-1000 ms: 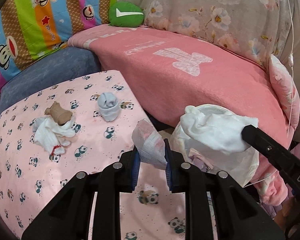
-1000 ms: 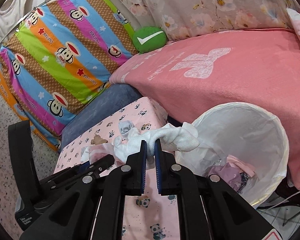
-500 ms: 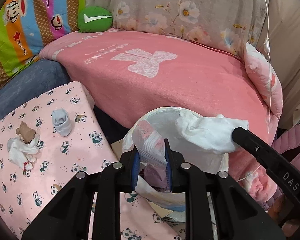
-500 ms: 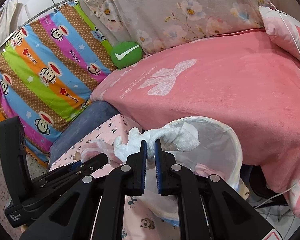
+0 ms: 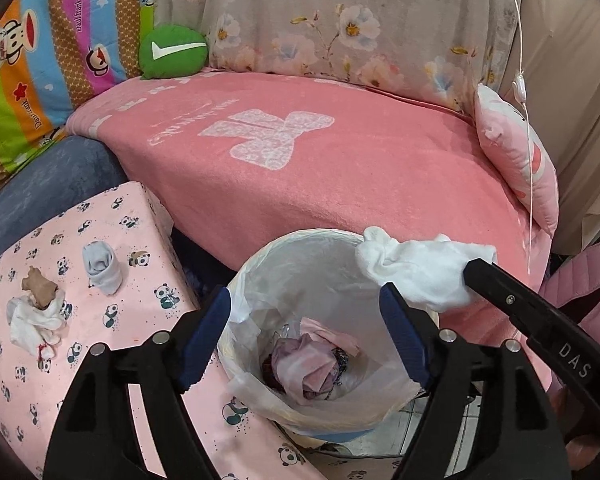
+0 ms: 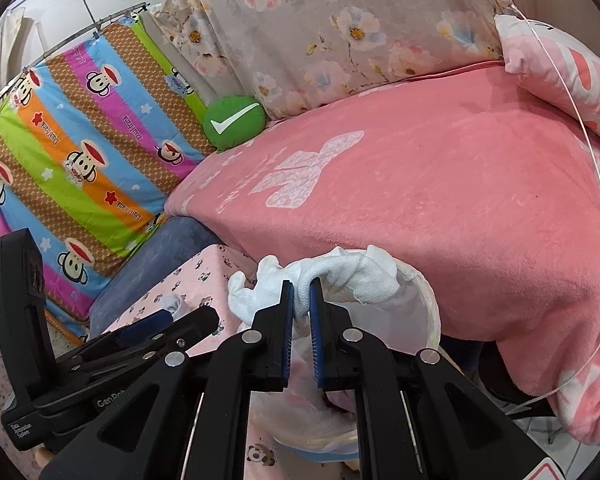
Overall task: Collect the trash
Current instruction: 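Carry the packet and white cloth over the white bin and open both tools, then move both tools back over the socks on the table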
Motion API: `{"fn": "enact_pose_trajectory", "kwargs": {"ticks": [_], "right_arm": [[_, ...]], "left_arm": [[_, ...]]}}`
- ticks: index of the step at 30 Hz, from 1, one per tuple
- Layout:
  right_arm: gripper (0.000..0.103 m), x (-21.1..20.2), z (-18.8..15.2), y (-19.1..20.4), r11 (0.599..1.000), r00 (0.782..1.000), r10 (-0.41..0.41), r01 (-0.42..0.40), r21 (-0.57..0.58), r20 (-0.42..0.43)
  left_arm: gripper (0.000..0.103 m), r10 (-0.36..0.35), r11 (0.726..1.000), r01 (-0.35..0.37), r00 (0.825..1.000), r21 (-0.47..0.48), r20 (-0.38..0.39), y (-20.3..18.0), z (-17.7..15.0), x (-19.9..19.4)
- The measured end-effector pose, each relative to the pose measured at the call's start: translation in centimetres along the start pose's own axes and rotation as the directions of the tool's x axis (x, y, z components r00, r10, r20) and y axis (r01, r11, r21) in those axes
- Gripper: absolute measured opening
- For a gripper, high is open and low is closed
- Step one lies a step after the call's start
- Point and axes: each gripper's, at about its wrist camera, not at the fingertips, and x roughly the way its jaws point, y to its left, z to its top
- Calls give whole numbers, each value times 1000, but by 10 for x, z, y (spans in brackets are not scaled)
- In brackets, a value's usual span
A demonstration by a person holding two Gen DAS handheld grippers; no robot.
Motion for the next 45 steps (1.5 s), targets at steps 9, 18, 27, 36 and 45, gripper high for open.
{"fn": "enact_pose_trajectory", "kwargs": {"ticks": [9, 18, 27, 36, 45], "right_arm": [[16, 6, 6, 9, 999, 1000, -5, 5, -34, 1], [28, 9, 1, 27, 996, 1000, 1, -3, -85, -13], [28, 9, -9, 48, 992, 999, 2, -7, -127, -34], [33, 12, -21, 77, 985, 999, 7, -16, -174, -50], [34, 23, -35, 111, 974, 996, 23, -42, -221, -84]], "left_arm": [[85, 84, 996, -83, 996, -13, 24, 10, -1, -6], [89, 117, 992, -115, 992, -42, 45, 25, -5, -14], [89, 130, 989, -125, 990, -73, 55, 40, -10, -25], [89, 149, 982, -141, 987, -123, 63, 66, -18, -38], [90, 190, 966, -177, 980, -190, 54, 106, -33, -49]]}}
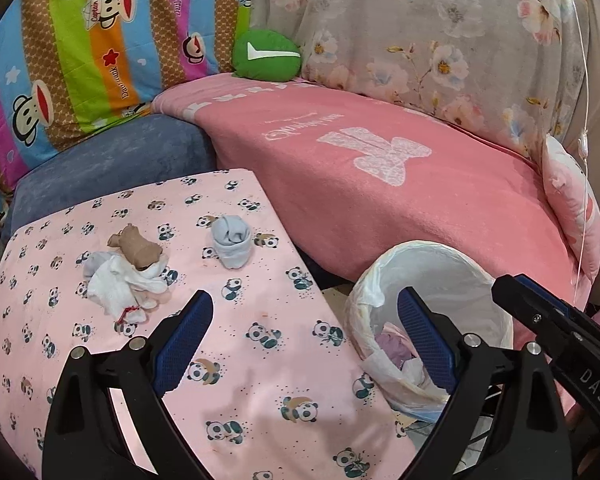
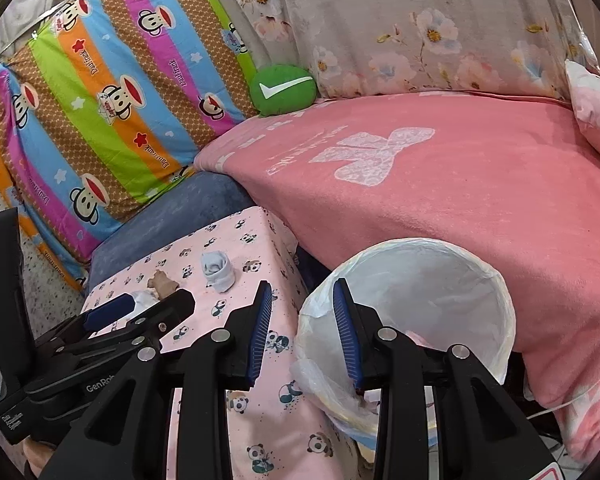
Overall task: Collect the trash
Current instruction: 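Move both tools back over the socks on the table, then grasp the white sock with the left tool while the right tool grasps the grey-blue sock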
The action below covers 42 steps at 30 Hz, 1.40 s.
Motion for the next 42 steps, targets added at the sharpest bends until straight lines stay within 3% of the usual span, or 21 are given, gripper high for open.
{"fn": "enact_pose_trajectory", "kwargs": {"ticks": [22, 26, 32, 36, 40, 42], "right_arm": [[35, 72, -24, 118, 982, 986, 87, -109, -154, -140], [39, 87, -27, 137, 976, 983, 99, -126, -175, -155], [39, 110, -30, 162, 972, 979, 108, -141, -190, -174], [39, 124, -32, 172, 970, 977, 104, -141, -200, -186], [39, 138, -32, 179, 969, 974, 102, -143, -204, -201], [39, 146, -34, 183, 967, 972, 102, -146, -206, -212]], "left_arm": [[91, 182, 965, -193, 980, -179, -76, 155, -24, 15], [91, 178, 960, -195, 979, -199, -99, 175, -22, 27], [90, 115, 959, -144, 985, -244, -129, 194, -19, 50], [78, 87, 958, -124, 985, -258, -149, 202, -17, 68], [54, 50, 957, -97, 983, -272, -177, 208, -19, 82], [35, 21, 957, -73, 983, -282, -185, 210, -22, 86]]}}
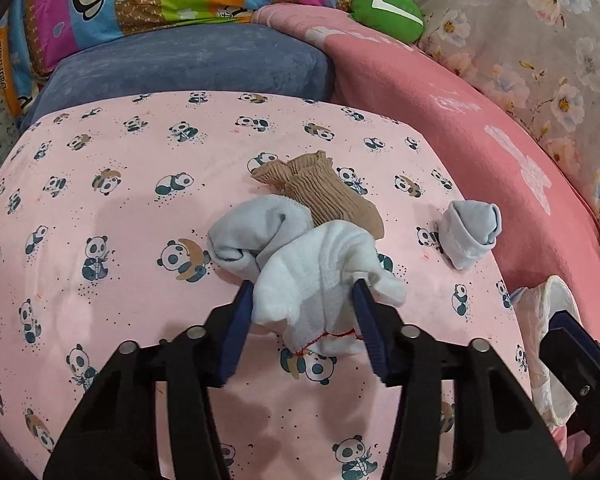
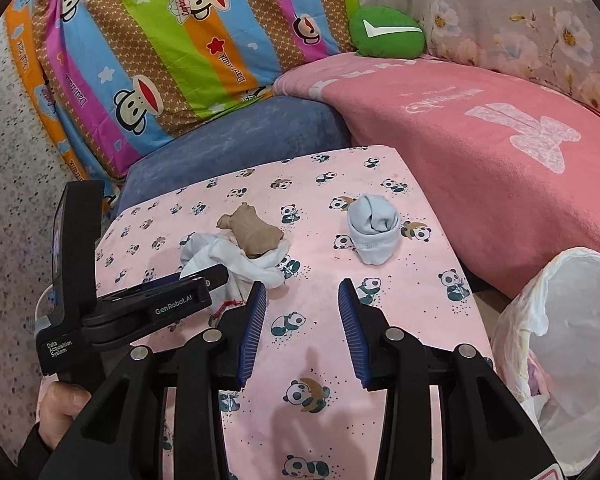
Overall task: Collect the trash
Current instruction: 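Grasp the white sock with the left tool while the right tool grasps the grey-blue sock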
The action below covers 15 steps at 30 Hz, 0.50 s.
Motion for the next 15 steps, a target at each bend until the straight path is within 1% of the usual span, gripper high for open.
{"fn": "enact_pose_trajectory", "kwargs": {"ticks": [1, 2, 3, 6, 8, 15], "right_arm": [[39, 3, 1, 1, 1000, 1000, 2, -2, -1, -4], [39, 5, 1, 2, 1000, 1000, 5, -5, -2, -9], [39, 8, 1, 4, 1000, 1000, 9, -9, -5, -14], [39, 15, 2, 9, 1000, 1000, 18, -18, -11, -21], [39, 19, 2, 11, 1000, 999, 26, -26, -11, -26], [39, 33, 5, 28, 997, 996, 70, -71, -6, -48]], "left_arm": [[27, -12, 1000, 12, 1000, -1, -5, 2, 0, 1], [11, -22, 1000, 22, 1000, -1, -10, 2, -1, 1], [8, -25, 1000, 25, 1000, -3, -15, 4, -3, -1], [7, -49, 999, 49, 999, -14, -2, 12, -10, -17], [7, -49, 999, 49, 999, -11, 16, 16, -13, -29], [7, -15, 1000, 17, 998, -22, 58, 39, -17, -62]]}}
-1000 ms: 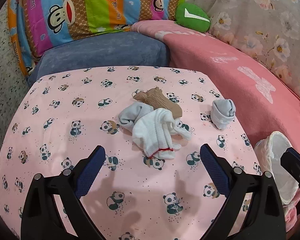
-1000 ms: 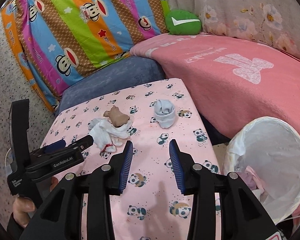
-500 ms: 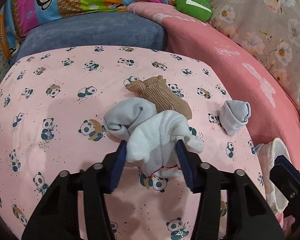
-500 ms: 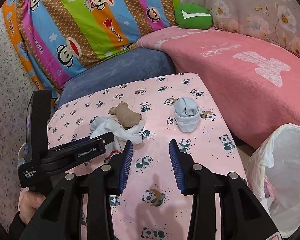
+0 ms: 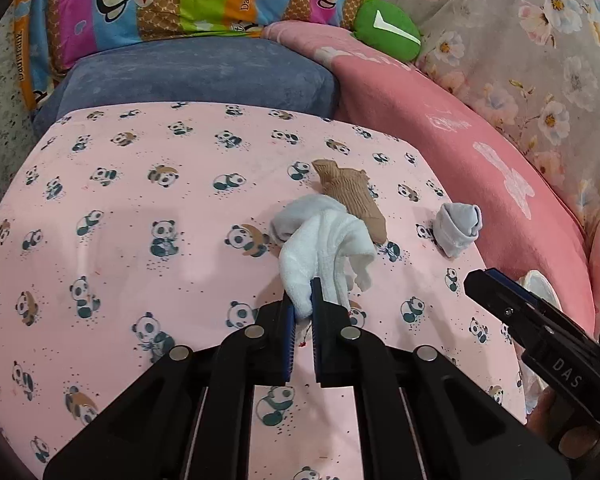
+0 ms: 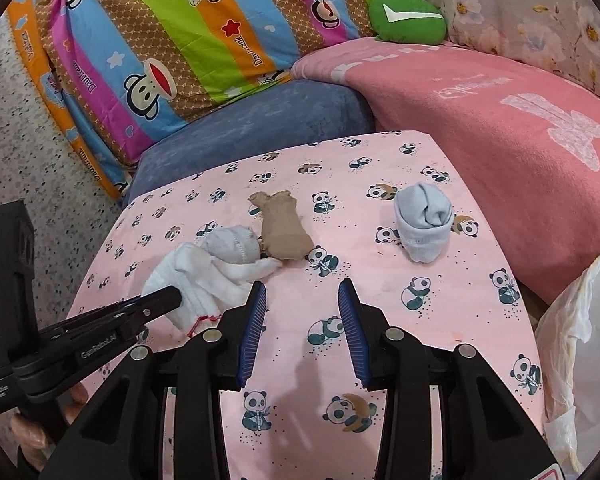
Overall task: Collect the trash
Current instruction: 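Grasp the white sock with the left tool while the right tool grasps the grey-blue sock, then carry both socks over the white bin and open both tools to drop them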
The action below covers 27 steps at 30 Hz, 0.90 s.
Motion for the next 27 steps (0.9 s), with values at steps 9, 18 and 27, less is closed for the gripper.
{"fn": "enact_pose_trajectory", "kwargs": {"ticks": [9, 18, 27], "right_arm": [[39, 43, 16, 34, 997, 996, 78, -77, 7, -45], [55, 94, 29, 59, 994, 990, 105, -103, 21, -93], [38, 109, 20, 56, 993, 984, 122, -121, 13, -131]], "left_arm": [[7, 108, 993, -105, 992, -50, 67, 30, 22, -15], [7, 138, 990, -135, 986, -36, 94, 42, 45, -5], [7, 123, 992, -122, 990, -23, 73, 33, 40, 4]]}}
